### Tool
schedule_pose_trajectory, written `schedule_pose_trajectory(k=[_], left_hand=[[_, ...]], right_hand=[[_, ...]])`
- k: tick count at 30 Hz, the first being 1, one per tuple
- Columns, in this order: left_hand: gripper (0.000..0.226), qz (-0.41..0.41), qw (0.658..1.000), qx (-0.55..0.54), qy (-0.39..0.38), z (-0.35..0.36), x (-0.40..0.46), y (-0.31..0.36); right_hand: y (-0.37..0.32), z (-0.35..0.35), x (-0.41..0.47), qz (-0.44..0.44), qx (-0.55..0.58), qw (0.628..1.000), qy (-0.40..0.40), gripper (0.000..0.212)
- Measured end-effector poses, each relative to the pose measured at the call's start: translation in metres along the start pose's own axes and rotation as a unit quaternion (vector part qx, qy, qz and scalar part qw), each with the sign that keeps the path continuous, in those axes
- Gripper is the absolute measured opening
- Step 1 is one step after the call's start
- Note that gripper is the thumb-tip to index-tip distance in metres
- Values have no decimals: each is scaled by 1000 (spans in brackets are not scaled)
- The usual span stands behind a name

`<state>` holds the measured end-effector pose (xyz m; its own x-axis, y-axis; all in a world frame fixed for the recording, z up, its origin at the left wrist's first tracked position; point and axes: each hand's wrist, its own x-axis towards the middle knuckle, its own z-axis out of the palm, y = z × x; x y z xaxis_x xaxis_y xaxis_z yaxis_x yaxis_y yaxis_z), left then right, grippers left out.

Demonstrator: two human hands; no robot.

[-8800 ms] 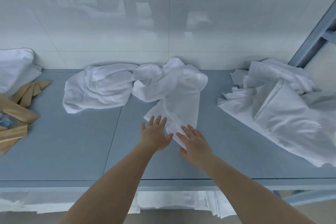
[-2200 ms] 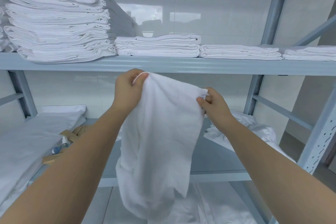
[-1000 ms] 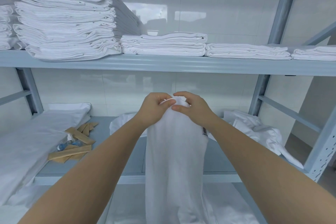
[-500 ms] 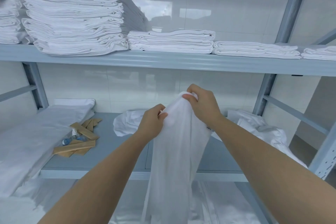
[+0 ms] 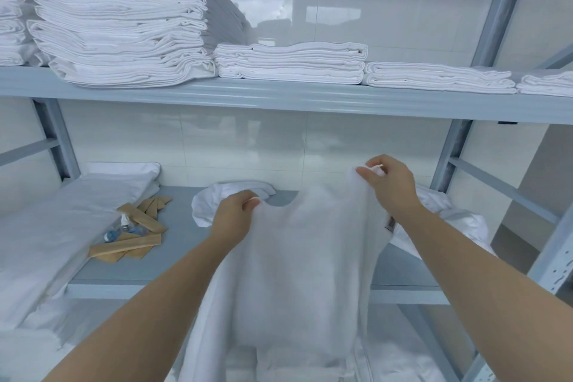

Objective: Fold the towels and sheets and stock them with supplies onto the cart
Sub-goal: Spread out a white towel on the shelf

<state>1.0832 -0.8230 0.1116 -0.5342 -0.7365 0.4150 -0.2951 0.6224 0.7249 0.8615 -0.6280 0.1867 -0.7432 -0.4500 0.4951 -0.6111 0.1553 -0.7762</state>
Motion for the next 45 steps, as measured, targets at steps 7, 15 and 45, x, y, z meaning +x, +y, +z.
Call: schedule_pose_trajectory(k=[7,15,45], left_hand=[[20,116,991,-33,-64,10,19,75],[14,138,982,-62,-112,1,20,87],[22,70,995,-62,-21,-28,-4,37]], right_hand=[[-18,33,-28,-50,26,984,-167,55],[-26,62,-38,-106,-23,973,-205,42],[5,8,-24,56,59,996,-37,26]])
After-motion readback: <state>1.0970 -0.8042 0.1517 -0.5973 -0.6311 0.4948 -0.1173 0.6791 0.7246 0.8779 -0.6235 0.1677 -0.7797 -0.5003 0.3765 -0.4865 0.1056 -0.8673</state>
